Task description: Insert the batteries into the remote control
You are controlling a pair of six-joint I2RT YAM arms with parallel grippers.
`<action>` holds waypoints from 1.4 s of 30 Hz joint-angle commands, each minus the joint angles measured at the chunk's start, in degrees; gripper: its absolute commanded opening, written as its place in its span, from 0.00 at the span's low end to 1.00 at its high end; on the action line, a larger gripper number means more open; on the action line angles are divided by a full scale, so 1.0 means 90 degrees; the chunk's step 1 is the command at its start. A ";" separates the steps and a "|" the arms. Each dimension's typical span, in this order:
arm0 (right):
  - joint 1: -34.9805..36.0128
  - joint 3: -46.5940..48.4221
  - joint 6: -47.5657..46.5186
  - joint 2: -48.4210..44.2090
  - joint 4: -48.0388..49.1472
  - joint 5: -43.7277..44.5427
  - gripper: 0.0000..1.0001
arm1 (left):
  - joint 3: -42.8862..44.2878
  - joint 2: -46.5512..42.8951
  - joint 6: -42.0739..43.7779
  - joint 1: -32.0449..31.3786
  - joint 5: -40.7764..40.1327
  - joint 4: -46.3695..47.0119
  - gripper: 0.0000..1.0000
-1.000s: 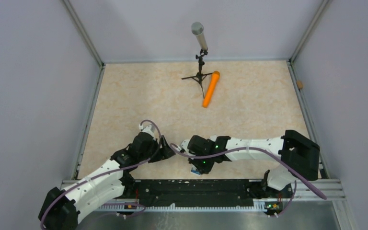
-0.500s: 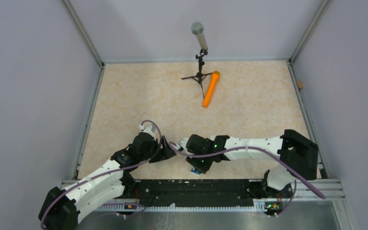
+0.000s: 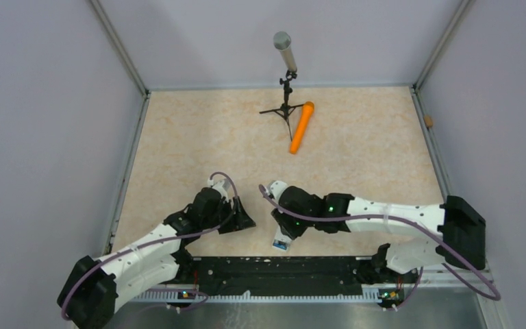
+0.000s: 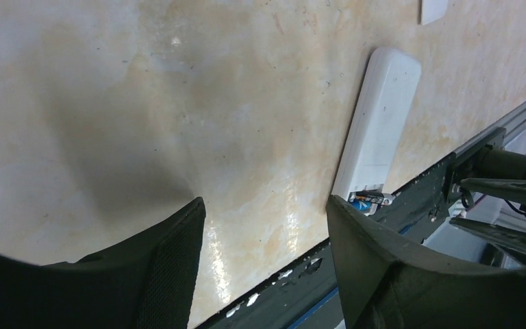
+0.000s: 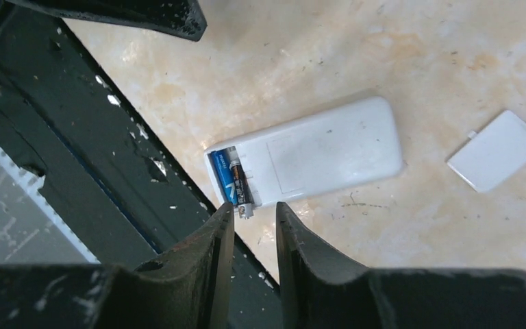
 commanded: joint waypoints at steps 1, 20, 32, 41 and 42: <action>0.0080 -0.0313 0.0627 -0.0712 0.0170 0.0659 0.28 | -0.0068 0.0191 0.0095 -0.0010 0.0448 0.0656 0.63; 0.0074 -0.1217 0.1973 -0.1343 0.0352 0.1021 0.28 | 0.0029 0.2462 -0.0073 -0.1060 0.0778 0.2341 0.00; 0.0080 -0.1803 0.2610 -0.1479 0.1001 0.0594 0.28 | 0.0442 0.3268 -0.0068 -0.1814 0.0768 0.2518 0.00; 0.0076 -0.2077 0.3032 -0.1546 0.1379 0.0422 0.26 | 0.0721 0.3674 -0.0148 -0.2224 0.0691 0.2624 0.00; 0.0079 -0.2079 0.3062 -0.1547 0.1363 0.0446 0.25 | 0.0726 0.3681 -0.0149 -0.2234 0.0688 0.2621 0.00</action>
